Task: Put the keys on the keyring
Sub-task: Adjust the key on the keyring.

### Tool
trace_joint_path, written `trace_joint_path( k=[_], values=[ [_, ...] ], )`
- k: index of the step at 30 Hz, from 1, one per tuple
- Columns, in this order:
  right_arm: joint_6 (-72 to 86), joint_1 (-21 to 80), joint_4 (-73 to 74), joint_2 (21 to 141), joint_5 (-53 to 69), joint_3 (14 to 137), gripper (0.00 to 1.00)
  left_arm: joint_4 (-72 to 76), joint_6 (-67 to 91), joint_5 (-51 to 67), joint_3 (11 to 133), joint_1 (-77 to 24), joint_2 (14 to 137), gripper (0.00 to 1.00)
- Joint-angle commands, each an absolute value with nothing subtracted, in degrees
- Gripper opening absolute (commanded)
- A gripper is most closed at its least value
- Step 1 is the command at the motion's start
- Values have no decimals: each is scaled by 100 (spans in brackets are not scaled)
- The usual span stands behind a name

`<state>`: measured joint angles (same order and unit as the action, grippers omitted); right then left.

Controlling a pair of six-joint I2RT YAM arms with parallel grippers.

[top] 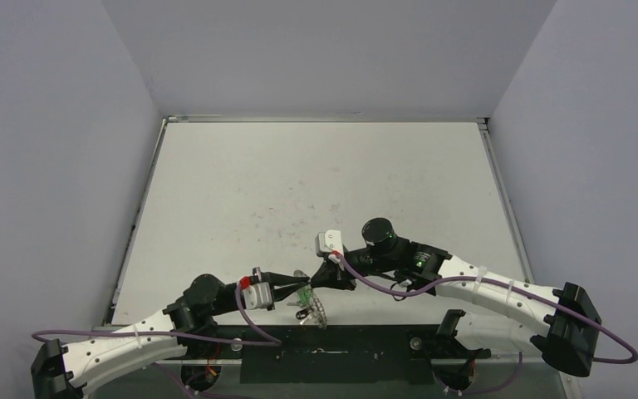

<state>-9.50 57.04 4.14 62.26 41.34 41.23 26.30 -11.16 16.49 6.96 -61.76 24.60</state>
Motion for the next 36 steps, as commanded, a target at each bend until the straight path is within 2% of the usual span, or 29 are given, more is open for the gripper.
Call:
trace_joint_path(
  k=[1, 5, 9, 15, 24, 36],
  values=[
    [-1204, 5678, 936, 6056, 3751, 4439, 0, 2626, -1155, 1690, 1051, -6196, 2184, 9],
    [-1438, 5700, 2027, 6205, 3448, 5081, 0, 1798, -1331, 1574, 1332, -6196, 1960, 19],
    [-1603, 5784, 3121, 6492, 3060, 5729, 0, 914, -1517, 1479, 1642, -6196, 1885, 23],
    [-1470, 6118, 3817, 6816, 2422, 6486, 0, 47, -1692, 1416, 2132, -6200, 2263, 26],
    [-1238, 6489, 5015, 7867, 2069, 7722, 0, -102, -1810, 1433, 2396, -6198, 3006, 29],
    [-1179, 6568, 4811, 8057, 2311, 7717, 0, 448, -1758, 1619, 2303, -6197, 3369, 28]
  ],
)
